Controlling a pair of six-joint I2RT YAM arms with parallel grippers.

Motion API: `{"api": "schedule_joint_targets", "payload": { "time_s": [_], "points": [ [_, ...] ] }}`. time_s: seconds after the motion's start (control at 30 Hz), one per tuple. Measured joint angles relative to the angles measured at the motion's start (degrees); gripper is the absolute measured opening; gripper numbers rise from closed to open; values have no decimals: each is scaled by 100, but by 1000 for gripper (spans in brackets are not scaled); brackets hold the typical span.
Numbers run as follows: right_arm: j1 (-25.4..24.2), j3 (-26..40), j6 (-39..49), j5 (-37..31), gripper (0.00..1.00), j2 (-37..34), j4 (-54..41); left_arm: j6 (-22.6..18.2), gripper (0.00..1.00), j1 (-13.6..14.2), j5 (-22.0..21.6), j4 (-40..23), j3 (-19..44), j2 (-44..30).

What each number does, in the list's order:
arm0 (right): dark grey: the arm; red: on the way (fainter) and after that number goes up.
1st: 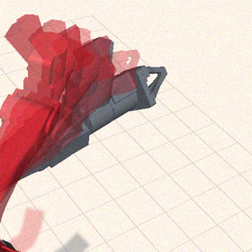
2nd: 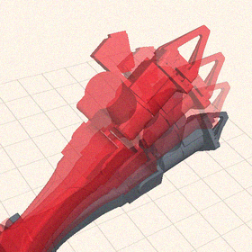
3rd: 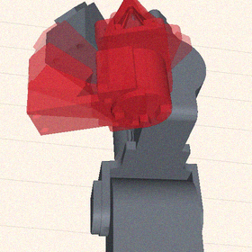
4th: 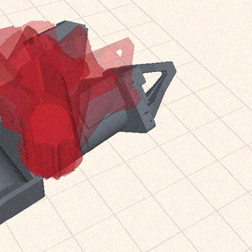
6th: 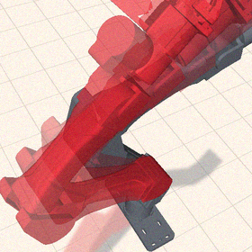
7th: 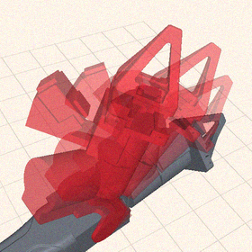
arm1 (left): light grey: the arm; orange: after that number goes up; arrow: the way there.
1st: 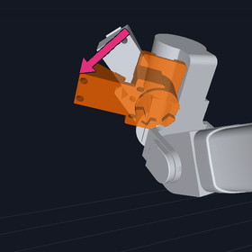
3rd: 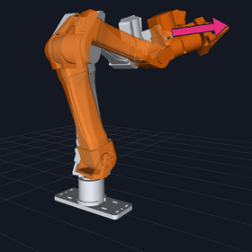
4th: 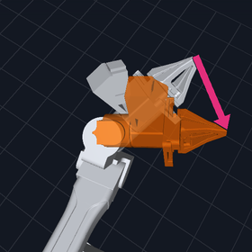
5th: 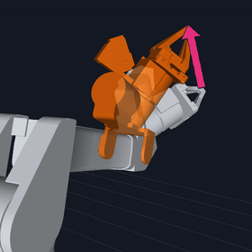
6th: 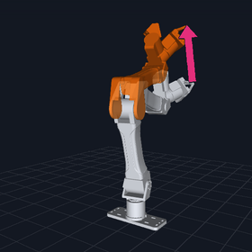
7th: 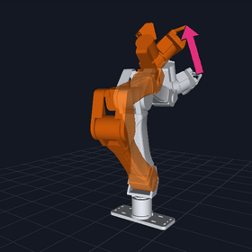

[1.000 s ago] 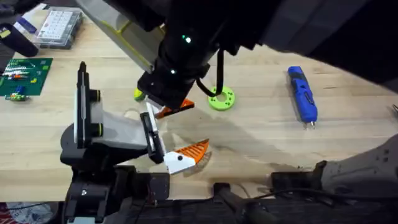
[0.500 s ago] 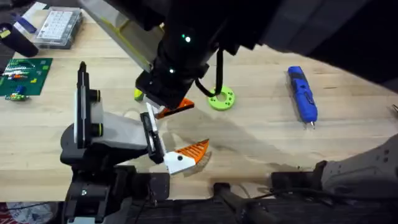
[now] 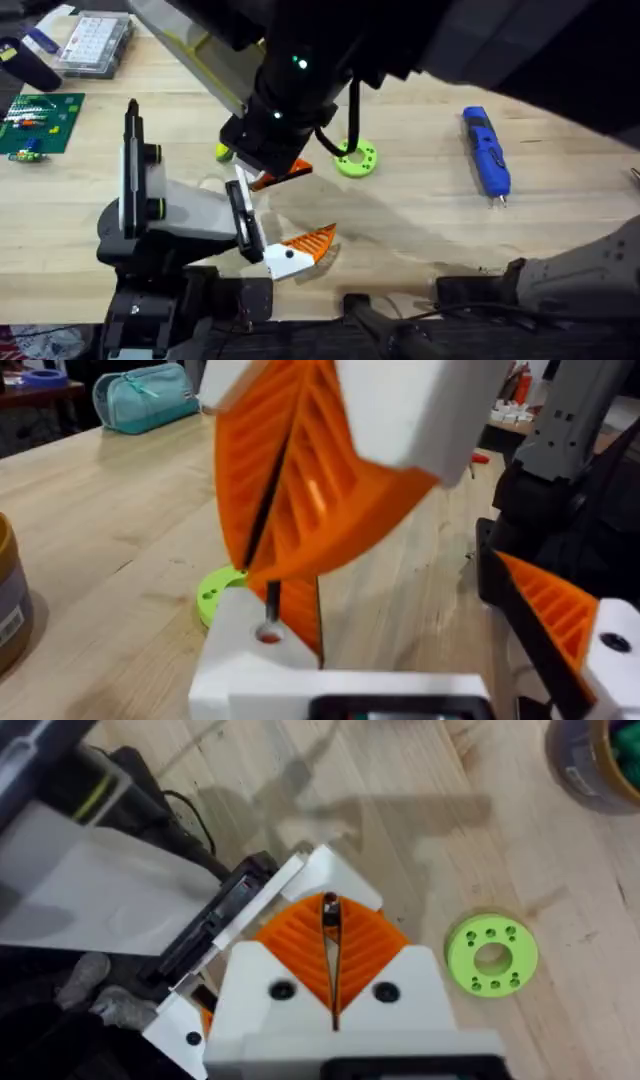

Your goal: Pick up the gripper from the table and insert it into the empty holder that is missing its gripper. Then pick up a screw, insert it into the mounting hole, and use the screwdriver to tighten it. Finally, clean up the table by picking up the vegetable and placing it into the bucket.

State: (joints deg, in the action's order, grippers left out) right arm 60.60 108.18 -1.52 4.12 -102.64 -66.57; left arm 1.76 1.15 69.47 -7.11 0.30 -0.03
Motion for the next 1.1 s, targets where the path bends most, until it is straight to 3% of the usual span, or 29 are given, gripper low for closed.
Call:
{"api": "schedule_joint_targets", "payload": {
  "time_s": [1.1],
  "points": [
    [-2,0,-20,4,3,-244,64,61,986,0,13,-4,0,-2]
  ]
}}
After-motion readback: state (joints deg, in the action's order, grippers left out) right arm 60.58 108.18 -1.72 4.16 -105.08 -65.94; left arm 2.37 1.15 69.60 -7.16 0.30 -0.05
